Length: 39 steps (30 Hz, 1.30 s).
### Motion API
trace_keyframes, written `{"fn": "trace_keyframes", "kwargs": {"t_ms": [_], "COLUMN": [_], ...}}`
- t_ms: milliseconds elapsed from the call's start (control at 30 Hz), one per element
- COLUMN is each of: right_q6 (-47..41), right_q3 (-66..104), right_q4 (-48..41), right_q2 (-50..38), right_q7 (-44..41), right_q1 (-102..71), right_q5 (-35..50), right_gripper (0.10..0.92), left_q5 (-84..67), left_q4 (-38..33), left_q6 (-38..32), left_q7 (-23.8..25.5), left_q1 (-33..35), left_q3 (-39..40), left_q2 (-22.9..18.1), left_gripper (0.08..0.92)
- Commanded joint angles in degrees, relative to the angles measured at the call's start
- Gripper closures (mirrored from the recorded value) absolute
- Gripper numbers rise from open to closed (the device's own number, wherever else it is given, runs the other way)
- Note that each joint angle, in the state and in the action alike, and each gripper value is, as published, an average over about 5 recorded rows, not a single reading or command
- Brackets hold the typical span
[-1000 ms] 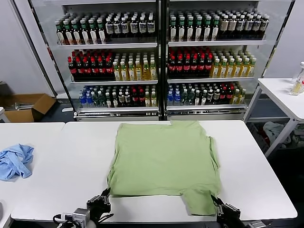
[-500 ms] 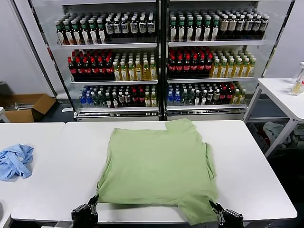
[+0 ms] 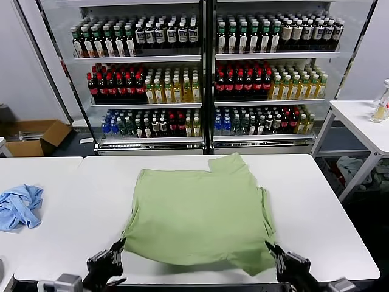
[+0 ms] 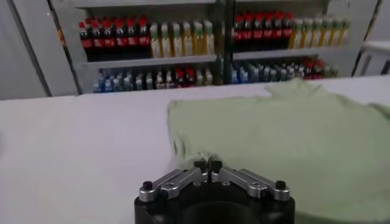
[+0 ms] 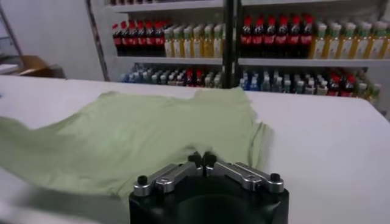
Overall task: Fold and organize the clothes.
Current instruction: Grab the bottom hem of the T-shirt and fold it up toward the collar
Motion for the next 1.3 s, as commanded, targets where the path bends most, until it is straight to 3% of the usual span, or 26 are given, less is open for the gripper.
{"fn": "trace_keyframes", "kwargs": {"t_ms": [33,800,933,1067,1300], "right_q6": [-2.5,-2.3,-2.1,-2.3,-2.6], "right_q3": [-7.7,-17.3,-17.4,-15.4,-9.1], "right_q4": [-9.9,-23.9,-24.1,-22.6,-14.5], "right_q2": [0.7,4.4,5.5,4.8,1.6], "right_q7": [1.9,3.7,4.8,5.2,5.3], "right_q1": [17.8,26.6,26.1,24.9,16.7], "right_q5": [2.2,-4.0,-4.7,-4.5,-3.3], "right_gripper": [0.919,0.91,0.828,0.715,0.525], "left_q5": [-9.0,-0.7,2.4,2.5,-5.1], "left_q4": [17.0,31.7,34.1,33.2,24.0], "left_q6": [-2.8,-2.3,-0.4,-1.1,-0.5], "left_q7": [5.8,9.7,8.6,7.6,5.4], "left_q1": [-20.0,-27.6,-27.4,-26.3,-21.0], "left_q3": [1.7,6.4,6.4,5.4,1.7], "left_q2": [0.0,-1.8,-2.0,-1.7,0.1], "left_gripper": [0.919,0.919,0.883,0.771,0.572]}}
